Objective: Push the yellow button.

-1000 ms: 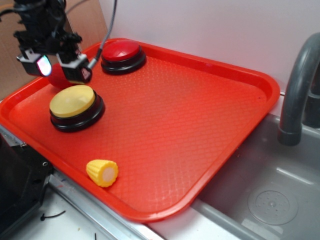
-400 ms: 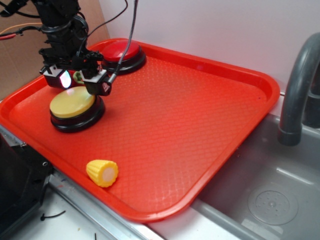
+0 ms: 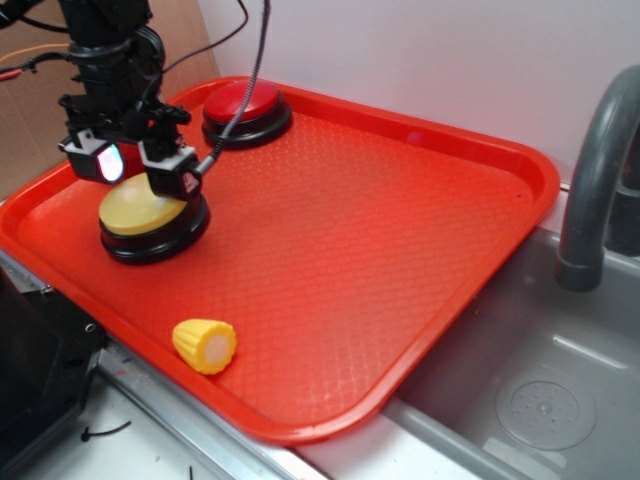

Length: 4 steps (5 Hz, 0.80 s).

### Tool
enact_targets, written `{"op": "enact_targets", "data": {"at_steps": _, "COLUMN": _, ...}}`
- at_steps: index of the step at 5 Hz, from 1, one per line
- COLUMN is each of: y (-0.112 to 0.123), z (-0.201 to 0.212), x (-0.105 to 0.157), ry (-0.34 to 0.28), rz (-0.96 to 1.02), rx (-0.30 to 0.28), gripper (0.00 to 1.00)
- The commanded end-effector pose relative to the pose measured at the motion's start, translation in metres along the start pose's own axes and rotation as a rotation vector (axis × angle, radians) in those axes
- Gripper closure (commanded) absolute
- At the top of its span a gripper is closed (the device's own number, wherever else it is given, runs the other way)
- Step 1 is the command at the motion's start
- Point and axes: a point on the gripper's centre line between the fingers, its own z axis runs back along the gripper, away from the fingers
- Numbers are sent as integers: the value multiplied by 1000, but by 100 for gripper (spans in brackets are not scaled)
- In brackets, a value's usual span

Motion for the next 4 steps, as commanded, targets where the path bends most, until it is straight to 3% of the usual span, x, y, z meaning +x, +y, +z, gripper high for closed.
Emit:
{"op": "enact_targets", "data": {"at_steps": 1, "y": 12, "z": 39, "x": -3, "ry": -104, "rz": 6, "rx": -13, "gripper": 0}}
{"op": "enact_targets", "data": {"at_steps": 4, "y": 18, "z": 63, "x": -7, "ry": -136, "rz": 24, "rx": -43, "gripper": 0}}
